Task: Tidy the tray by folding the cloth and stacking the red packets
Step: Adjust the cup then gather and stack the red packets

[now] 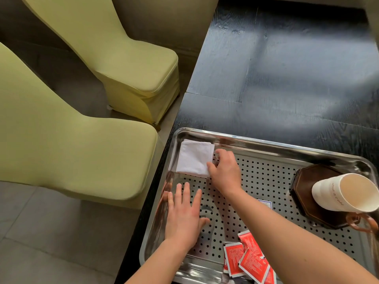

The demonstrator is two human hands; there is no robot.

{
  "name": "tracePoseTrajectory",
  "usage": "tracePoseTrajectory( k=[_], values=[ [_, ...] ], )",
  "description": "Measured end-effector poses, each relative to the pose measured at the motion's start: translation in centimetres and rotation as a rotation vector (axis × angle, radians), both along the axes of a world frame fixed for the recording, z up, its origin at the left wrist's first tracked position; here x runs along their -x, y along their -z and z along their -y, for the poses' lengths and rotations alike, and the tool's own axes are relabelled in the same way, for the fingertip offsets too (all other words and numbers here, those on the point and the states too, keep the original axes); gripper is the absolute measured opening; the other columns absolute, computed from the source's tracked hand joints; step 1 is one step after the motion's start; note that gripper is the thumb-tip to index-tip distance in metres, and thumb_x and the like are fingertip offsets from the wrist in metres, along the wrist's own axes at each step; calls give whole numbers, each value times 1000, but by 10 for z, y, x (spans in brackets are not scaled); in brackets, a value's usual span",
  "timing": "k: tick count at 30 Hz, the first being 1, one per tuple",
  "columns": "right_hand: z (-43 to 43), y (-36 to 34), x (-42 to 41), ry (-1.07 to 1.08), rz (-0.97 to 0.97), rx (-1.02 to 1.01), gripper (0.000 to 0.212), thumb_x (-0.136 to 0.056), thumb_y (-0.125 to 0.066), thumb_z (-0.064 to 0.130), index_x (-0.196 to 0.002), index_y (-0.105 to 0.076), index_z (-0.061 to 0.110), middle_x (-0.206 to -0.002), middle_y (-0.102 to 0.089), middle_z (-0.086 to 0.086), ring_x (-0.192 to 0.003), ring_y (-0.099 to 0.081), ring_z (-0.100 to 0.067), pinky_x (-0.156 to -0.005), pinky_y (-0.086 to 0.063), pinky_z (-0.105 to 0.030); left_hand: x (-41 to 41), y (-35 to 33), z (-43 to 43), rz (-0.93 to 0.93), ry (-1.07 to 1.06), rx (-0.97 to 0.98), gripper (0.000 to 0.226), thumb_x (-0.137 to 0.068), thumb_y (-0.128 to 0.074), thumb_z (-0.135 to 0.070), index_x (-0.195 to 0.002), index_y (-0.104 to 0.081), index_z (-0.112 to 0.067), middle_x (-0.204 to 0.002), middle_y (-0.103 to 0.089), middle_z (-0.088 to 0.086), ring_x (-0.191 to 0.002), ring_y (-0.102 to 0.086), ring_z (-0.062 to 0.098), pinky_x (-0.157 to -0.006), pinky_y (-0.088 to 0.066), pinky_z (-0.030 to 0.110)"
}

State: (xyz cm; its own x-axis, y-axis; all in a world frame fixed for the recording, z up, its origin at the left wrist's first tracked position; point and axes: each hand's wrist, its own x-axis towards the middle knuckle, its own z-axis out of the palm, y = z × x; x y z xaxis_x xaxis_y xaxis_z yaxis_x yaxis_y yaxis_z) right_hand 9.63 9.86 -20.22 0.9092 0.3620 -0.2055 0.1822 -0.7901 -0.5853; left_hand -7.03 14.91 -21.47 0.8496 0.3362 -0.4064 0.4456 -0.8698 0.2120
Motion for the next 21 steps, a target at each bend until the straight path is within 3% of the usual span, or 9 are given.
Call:
tracePoseTrajectory(
  k=[3, 5, 7, 12, 21],
  values=[
    [2, 1, 4, -329, 294, 166, 59, -100, -48, 36, -154, -29, 21, -163, -24, 2, -147, -23, -27, -113, -33, -41, 0, 1, 0, 3, 2, -3, 85, -93, -47, -60, -157, 0, -28, -165, 12, 13, -149, 21, 34, -121, 6, 57],
    [0, 4, 3, -498, 283, 277, 65, -104, -31, 46, -159, -7, 21, -167, 2, 5, -154, 5, -23, -123, -15, -43, 0, 0, 0, 1, 3, -3, 85, -94, -47, -59, -157, -1, -27, -165, 12, 14, -149, 21, 34, -121, 6, 57],
    [-1, 9, 1, -550, 209, 351, 68, -104, -23, 50, -158, 3, 19, -166, 13, 4, -151, 18, -21, -125, -3, -45, -1, 0, 0, 3, -3, 2, 85, -93, -48, -58, -157, -1, -27, -165, 12, 14, -149, 21, 34, -121, 7, 57],
    [-1, 19, 2, -573, 180, 420, 73, -103, -21, 53, -156, 10, 13, -164, 18, -2, -151, 19, -21, -125, 0, -45, -1, 0, 0, 3, 0, -6, 87, -93, -48, -59, -157, 1, -27, -165, 13, 14, -149, 21, 34, -121, 8, 57],
    [-9, 10, -5, -560, 103, 399, 72, -104, -28, 50, -158, 3, 14, -166, 11, 0, -153, 11, -21, -125, -5, -45, -2, -1, 0, -32, 12, -27, 85, -94, -44, -61, -157, 3, -27, -165, 14, 14, -149, 22, 35, -121, 8, 57]
  ],
)
